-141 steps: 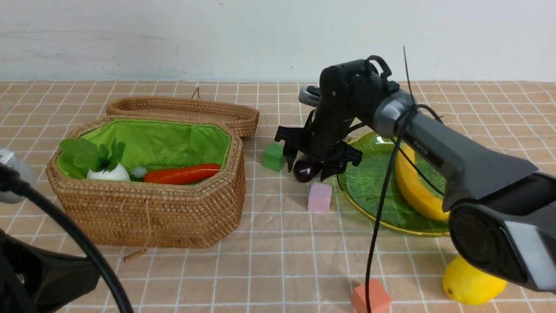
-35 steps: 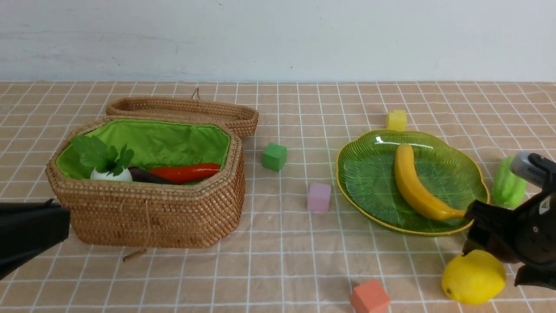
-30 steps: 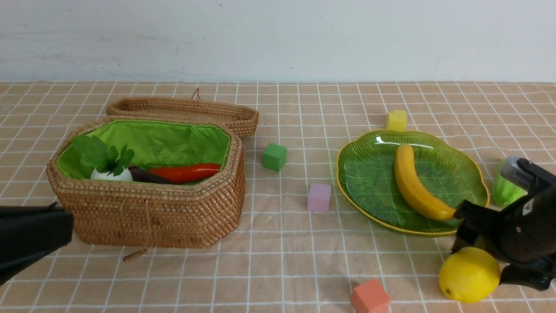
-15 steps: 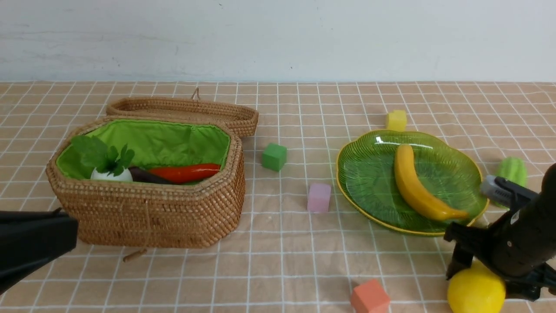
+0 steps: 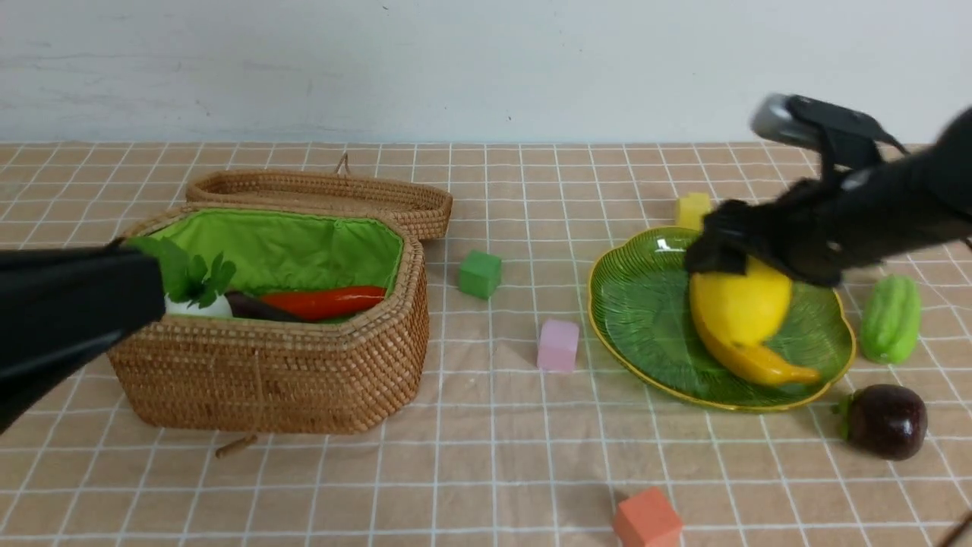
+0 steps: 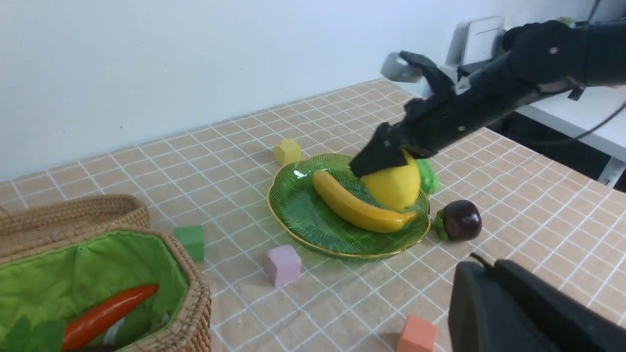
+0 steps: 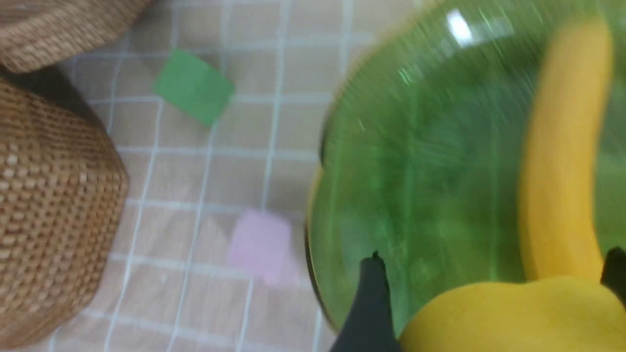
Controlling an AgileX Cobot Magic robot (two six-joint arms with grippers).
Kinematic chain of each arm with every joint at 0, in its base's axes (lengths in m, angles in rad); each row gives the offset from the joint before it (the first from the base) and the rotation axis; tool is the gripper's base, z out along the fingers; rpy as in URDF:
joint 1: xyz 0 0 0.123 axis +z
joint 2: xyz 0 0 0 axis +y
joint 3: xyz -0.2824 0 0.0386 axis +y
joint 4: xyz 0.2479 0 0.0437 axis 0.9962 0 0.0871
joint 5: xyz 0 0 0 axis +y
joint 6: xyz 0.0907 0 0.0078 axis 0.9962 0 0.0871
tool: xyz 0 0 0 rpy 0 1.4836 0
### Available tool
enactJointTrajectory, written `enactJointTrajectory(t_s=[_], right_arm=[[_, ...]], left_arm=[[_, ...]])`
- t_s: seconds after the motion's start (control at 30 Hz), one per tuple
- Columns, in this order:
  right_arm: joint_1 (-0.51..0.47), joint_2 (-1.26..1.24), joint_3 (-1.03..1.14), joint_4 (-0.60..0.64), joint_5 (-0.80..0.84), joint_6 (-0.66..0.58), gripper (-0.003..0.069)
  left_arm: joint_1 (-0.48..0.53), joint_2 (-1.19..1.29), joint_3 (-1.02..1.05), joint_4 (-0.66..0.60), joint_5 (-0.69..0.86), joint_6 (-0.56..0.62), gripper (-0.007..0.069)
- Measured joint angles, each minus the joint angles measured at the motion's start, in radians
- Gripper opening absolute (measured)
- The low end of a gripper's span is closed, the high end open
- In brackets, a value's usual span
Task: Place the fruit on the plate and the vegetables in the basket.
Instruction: Use the right arm to grab a lemon and put it into the right plate, then use the right arm to grab a mangosteen and put it into the right plate
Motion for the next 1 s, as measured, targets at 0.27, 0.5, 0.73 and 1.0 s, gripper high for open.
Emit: enactJointTrajectory(t_s=[0.27,0.5,0.73,1.0], right_arm=[[0.029,0.225,-0.16,0.036,-0.015,-0.19,0.0645],[-0.013,0.14,-0.169,0.03,0.108,-0.145,0.0643],[-0.16,-0.081,-0.069,-0.129,0.437,0.018,0.0382],[-0.372,-0.247,0.28,-0.214,0.371,0.103,0.0295]], left_arm=[[0.0,0.072,0.0,-0.009,0.01,0.0,0.0021],[0.0,0.091,0.0,-0.01,0.01,0.0,0.0026],[0.0,0.091,0.001,-0.01,0.01,0.004,0.0026],[0.0,0.091,0.001,-0.01,0.01,0.028,0.0026]])
